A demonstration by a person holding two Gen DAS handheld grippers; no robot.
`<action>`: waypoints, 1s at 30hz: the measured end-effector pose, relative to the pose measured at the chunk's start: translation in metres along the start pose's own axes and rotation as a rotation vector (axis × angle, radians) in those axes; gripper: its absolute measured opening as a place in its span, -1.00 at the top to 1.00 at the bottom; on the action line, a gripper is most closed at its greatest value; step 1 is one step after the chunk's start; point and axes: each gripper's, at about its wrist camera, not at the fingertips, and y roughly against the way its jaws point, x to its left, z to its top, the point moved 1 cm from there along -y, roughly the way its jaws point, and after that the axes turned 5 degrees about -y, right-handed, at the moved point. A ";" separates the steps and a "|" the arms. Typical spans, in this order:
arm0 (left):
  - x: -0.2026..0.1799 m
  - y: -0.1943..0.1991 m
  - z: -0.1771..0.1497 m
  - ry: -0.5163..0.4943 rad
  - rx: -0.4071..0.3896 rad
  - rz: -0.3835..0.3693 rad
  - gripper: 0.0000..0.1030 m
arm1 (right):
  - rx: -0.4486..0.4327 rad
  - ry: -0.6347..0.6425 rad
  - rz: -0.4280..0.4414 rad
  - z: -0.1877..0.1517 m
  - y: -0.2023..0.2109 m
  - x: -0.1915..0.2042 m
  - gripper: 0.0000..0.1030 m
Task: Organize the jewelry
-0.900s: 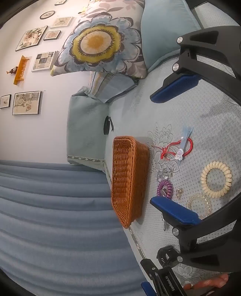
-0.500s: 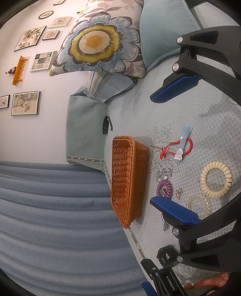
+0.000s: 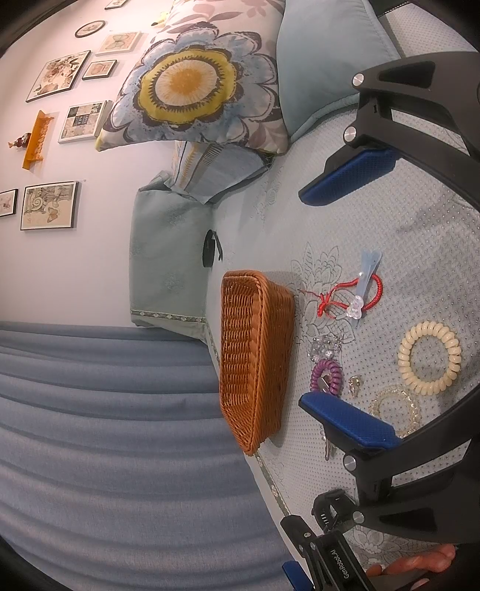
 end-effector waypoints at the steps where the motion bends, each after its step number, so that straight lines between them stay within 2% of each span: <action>1: 0.000 0.000 0.000 0.000 0.000 0.000 -0.84 | 0.000 0.001 -0.001 0.000 0.000 0.000 -0.85; 21: 0.000 -0.001 0.000 0.008 0.011 -0.012 -0.85 | 0.015 0.015 -0.007 -0.002 -0.001 0.001 -0.85; 24: 0.013 -0.005 0.004 -0.015 0.050 -0.048 -0.84 | 0.039 0.025 0.000 -0.003 -0.003 0.002 -0.85; 27: 0.044 -0.014 0.006 0.039 0.129 -0.159 -0.82 | 0.119 0.060 -0.009 -0.003 -0.010 0.000 -0.85; 30: 0.063 -0.022 0.003 0.045 0.178 -0.154 -0.67 | 0.172 0.087 -0.027 -0.001 -0.016 -0.002 -0.85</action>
